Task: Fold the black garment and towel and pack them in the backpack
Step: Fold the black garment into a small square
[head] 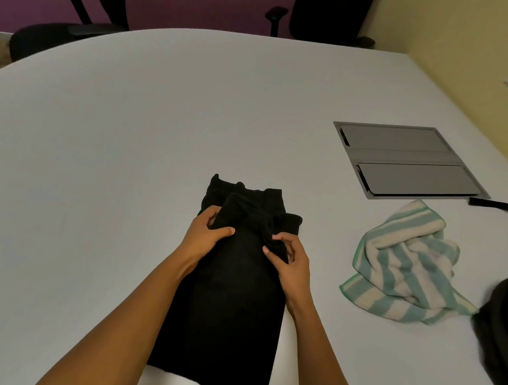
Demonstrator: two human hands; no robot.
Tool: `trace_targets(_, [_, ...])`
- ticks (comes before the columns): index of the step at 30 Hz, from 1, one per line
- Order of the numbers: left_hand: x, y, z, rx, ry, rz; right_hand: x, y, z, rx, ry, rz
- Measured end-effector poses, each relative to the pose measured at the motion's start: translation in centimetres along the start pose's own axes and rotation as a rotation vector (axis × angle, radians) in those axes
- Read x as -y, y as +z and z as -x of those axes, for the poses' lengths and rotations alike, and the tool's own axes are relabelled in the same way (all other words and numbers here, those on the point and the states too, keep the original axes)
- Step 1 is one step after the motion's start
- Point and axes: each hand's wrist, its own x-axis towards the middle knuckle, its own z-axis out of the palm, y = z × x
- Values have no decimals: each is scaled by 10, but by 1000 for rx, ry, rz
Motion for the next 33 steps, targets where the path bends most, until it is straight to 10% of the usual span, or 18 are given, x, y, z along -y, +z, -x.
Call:
trace_targets(8, [4, -11, 3, 4, -75, 330, 7, -12, 6, 181, 0, -13])
trace_targets(21, [-10, -13, 17, 99, 179, -74, 11, 2, -14, 168, 113, 179])
trace_targets(33, [-29, -23, 5, 358, -60, 495, 14, -5, -32, 334, 337, 46])
